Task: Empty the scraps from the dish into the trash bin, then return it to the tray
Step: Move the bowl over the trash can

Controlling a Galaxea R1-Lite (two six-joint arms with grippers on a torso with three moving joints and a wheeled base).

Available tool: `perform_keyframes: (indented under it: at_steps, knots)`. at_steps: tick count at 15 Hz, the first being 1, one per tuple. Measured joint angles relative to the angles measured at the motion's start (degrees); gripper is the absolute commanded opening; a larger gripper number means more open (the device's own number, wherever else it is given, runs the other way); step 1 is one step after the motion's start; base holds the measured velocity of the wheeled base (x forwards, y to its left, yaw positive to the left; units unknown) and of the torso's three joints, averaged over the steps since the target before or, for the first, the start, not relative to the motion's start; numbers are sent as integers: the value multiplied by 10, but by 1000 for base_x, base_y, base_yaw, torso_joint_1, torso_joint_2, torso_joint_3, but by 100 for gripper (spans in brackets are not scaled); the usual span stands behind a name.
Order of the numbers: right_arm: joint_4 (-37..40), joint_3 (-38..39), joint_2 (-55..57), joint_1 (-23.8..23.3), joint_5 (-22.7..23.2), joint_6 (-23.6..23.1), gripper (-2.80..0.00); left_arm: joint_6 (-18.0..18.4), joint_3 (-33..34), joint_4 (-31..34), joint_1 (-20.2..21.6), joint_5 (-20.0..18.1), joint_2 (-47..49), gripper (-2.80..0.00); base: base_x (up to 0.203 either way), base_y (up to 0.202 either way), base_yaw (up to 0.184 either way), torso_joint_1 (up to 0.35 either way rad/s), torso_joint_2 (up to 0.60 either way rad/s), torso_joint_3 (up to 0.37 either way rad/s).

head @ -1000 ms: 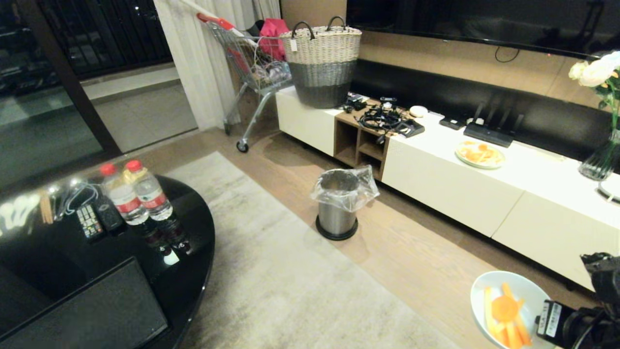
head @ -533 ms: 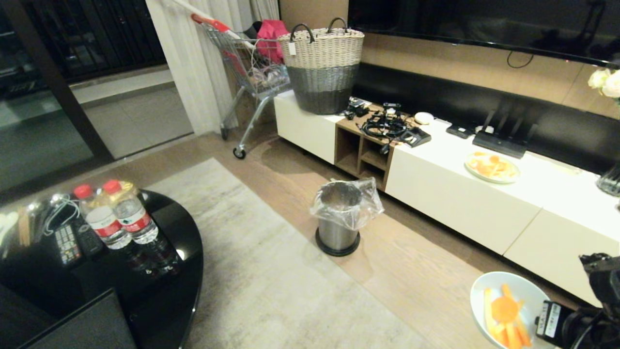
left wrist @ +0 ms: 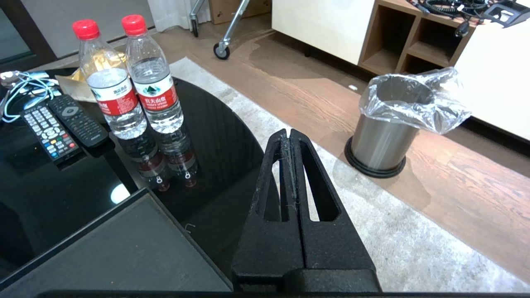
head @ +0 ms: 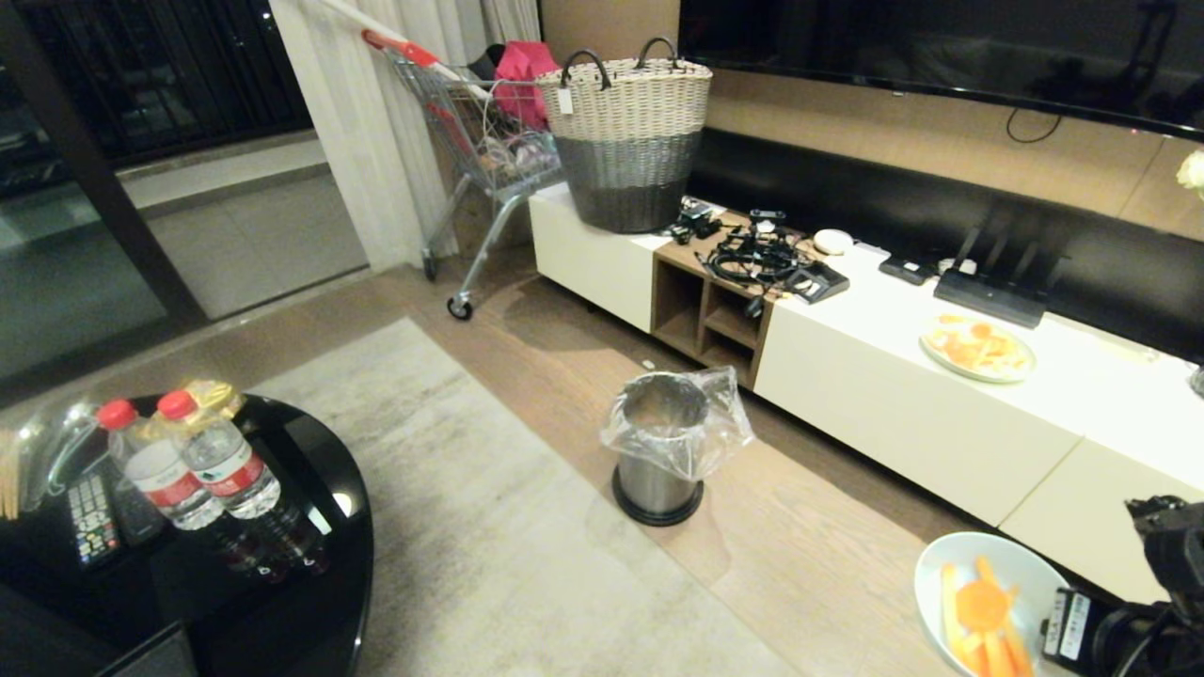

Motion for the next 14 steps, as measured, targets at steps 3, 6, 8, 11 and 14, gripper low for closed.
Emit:
perform_keyframes:
  at_steps: [3, 6, 8, 11, 14]
  knots:
    - [-1, 0, 0, 0, 0, -1, -280, 0, 0, 0, 0, 0, 0, -280, 0, 0, 0, 0, 0, 0]
    - [-2, 0, 1, 1, 0, 0, -280, 0, 0, 0, 0, 0, 0, -280, 0, 0, 0, 0, 0, 0]
    - [-2, -1, 3, 2, 0, 0, -280, 1, 0, 0, 0, -2, 0, -280, 0, 0, 0, 0, 0, 0]
    - [-2, 1, 6, 3, 0, 0, -280, 11, 0, 1, 0, -4, 0, -280, 0, 0, 0, 0, 0, 0]
    - [-3, 0, 9, 3, 0, 0, -280, 17, 0, 1, 0, -6, 0, -280, 1, -25, 1, 1, 2, 1]
